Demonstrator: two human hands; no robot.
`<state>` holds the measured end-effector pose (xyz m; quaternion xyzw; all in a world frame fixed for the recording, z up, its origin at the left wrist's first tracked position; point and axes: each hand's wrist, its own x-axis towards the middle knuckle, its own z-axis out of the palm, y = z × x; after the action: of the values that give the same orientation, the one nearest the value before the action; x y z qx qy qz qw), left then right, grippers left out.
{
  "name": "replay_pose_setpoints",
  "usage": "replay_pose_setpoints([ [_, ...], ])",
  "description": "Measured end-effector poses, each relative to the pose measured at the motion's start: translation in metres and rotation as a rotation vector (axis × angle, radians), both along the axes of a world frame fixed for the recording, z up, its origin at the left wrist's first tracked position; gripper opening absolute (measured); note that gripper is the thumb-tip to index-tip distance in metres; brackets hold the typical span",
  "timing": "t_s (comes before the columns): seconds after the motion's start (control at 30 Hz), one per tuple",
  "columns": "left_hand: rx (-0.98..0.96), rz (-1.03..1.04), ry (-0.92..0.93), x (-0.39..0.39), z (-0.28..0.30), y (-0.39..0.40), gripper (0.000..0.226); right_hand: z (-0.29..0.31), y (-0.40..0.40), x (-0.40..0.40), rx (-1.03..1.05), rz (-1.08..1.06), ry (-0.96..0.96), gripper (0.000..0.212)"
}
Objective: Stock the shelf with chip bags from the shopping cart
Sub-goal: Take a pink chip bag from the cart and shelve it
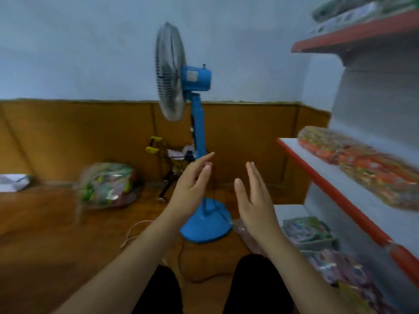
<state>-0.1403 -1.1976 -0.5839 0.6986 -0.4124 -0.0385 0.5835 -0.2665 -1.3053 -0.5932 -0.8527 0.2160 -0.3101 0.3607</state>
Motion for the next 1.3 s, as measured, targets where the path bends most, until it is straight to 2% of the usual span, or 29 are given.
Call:
replay_pose_setpoints([
  [0.1, -0.002, 0.220, -0.004, 0.029, -0.007, 0.090, 0.046, -0.003, 0.066, 0.051, 0.022, 0.297, 0.028, 0.071],
  [0.27, -0.053, 0.544, 0.023, 0.038, -0.019, 0.215, 0.033, -0.009, 0.171, 0.104, 0.021, 0.634, 0.059, 0.068],
  [0.33, -0.064, 0.666, 0.022, 0.036, -0.027, 0.255, 0.043, -0.012, 0.206, 0.116, 0.007, 0.760, 0.054, 0.062],
  [0.43, -0.072, 0.800, 0.039, 0.027, -0.036, 0.305, 0.042, -0.018, 0.250, 0.134, -0.001, 0.904, 0.045, 0.062],
  [0.53, -0.068, 0.936, 0.047, 0.012, -0.046, 0.345, 0.035, -0.026, 0.288, 0.149, 0.001, 0.986, 0.057, 0.082],
  [0.67, -0.049, 1.128, 0.083, -0.012, -0.055, 0.396, 0.039, -0.036, 0.340, 0.159, 0.027, 1.179, 0.125, 0.067],
  [0.8, -0.062, 1.309, 0.101, -0.039, -0.049, 0.443, 0.046, -0.043, 0.396, 0.162, 0.078, 1.376, 0.143, 0.066],
  [0.97, -0.035, 1.461, 0.083, -0.067, -0.045, 0.484, 0.048, -0.066, 0.460, 0.166, 0.096, 1.555, 0.196, 0.072],
  [1.1, 0.060, 1.502, 0.132, -0.082, -0.063, 0.510, 0.048, -0.101, 0.501, 0.151, 0.043, 1.635, 0.341, 0.061],
  [1.3, 0.224, 1.507, 0.363, -0.109, -0.137, 0.556, 0.041, -0.181, 0.561, 0.139, -0.346, 1.737, 0.534, 0.056],
])
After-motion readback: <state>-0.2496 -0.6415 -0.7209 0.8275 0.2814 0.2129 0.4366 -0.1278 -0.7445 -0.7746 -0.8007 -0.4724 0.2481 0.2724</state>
